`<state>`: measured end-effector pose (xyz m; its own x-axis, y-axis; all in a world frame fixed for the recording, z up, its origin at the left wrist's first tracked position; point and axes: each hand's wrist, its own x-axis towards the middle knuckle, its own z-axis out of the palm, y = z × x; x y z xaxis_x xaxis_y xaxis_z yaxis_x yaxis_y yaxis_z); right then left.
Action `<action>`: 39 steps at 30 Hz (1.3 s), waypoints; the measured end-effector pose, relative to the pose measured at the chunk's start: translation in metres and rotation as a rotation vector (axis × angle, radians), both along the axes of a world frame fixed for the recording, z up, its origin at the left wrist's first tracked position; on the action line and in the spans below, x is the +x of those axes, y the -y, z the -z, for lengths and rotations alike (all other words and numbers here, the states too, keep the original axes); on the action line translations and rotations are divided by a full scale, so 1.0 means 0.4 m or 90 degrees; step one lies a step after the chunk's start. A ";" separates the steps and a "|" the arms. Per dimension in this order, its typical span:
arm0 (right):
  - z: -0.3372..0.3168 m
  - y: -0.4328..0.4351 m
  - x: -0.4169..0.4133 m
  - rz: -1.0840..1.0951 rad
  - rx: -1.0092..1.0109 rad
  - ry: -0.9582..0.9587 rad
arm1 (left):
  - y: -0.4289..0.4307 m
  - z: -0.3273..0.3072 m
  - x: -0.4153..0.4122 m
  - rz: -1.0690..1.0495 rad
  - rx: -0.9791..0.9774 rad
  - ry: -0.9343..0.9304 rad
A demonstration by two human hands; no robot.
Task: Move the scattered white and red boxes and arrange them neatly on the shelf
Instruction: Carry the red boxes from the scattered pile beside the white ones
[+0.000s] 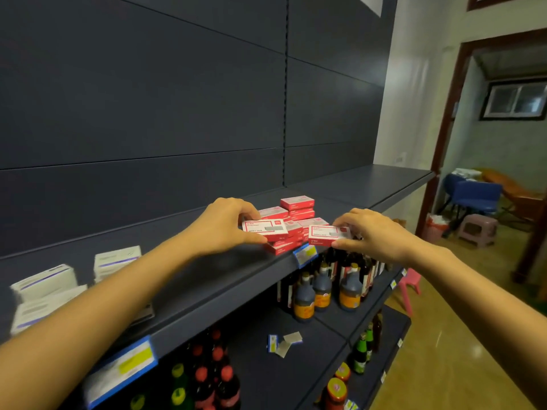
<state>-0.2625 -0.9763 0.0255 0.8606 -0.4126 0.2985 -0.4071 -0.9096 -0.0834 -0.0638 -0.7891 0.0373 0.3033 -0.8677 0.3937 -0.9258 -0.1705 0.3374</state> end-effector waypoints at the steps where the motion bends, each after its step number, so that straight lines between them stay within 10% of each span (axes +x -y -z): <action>1: 0.001 0.029 0.013 -0.005 0.004 0.005 | 0.024 0.001 0.010 -0.007 0.004 0.003; 23: 0.048 0.324 0.197 -0.292 0.141 0.068 | 0.174 0.036 -0.012 -0.234 -0.081 0.018; 31: 0.063 0.339 0.201 -0.320 -0.127 0.133 | 0.109 0.032 -0.074 -0.419 0.003 0.224; 39: -0.030 0.177 0.264 -0.539 -0.128 0.192 | -0.043 0.027 -0.162 -0.629 0.125 0.288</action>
<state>-0.1567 -1.0472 0.0375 0.7259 0.4038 0.5569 0.4151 -0.9027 0.1134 -0.1284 -0.7718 0.0263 0.7611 -0.3815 0.5246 -0.3826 -0.9171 -0.1119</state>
